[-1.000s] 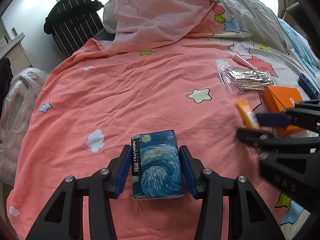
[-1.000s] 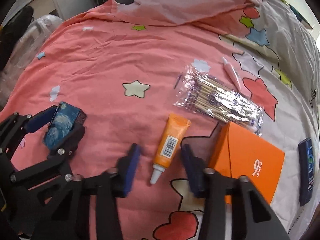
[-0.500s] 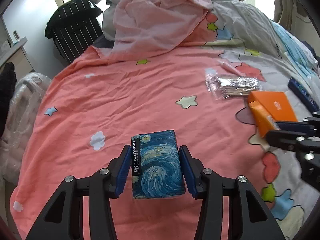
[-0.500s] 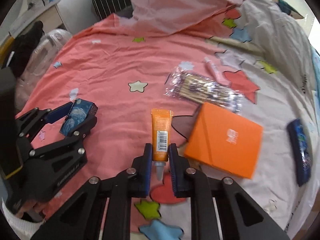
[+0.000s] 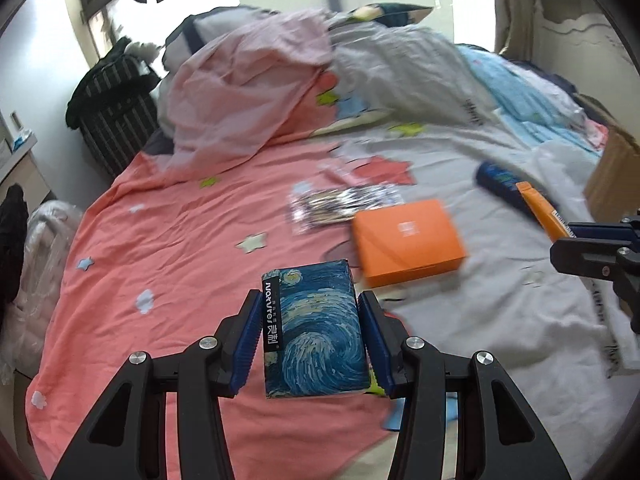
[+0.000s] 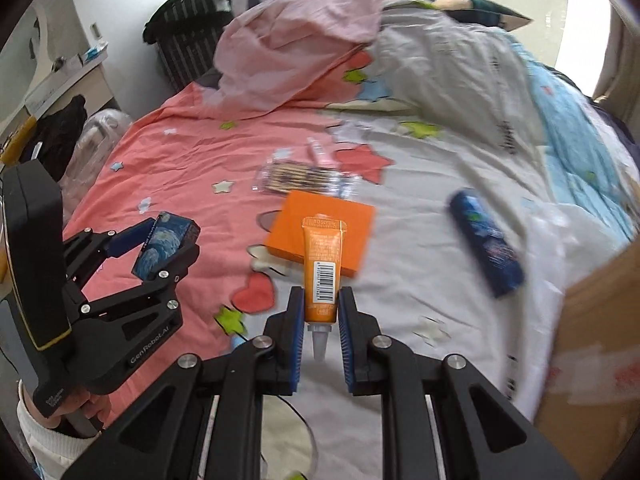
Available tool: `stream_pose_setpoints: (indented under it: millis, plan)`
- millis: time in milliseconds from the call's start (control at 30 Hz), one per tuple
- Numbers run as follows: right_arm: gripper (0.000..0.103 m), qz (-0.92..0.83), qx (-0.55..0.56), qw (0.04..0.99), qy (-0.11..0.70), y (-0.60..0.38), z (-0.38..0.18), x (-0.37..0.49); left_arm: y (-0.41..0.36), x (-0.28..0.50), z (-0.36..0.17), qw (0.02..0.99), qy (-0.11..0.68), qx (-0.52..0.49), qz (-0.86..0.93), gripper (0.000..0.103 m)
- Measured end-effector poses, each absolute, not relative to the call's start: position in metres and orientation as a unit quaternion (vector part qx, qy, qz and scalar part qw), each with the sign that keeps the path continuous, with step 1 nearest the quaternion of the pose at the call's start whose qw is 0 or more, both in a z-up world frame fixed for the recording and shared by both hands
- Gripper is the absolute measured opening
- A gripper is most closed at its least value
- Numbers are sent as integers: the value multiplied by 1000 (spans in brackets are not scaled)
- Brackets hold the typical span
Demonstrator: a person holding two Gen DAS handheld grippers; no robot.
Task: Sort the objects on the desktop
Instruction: 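Carry the tissue pack and the orange tube with both tools toward the cardboard box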
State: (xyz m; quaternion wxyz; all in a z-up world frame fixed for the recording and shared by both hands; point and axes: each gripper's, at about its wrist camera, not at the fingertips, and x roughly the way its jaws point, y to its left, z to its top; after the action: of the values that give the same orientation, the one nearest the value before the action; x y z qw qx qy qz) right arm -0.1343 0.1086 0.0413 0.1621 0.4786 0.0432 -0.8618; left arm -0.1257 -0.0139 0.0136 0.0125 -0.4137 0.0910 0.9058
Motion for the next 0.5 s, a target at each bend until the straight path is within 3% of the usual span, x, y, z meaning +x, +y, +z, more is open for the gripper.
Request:
stream_pose_setpoints:
  millis: [500]
  plan:
    - [15,-903,416,108,-18,243,103,-64,105,-80,71,93,108,-368,919,49]
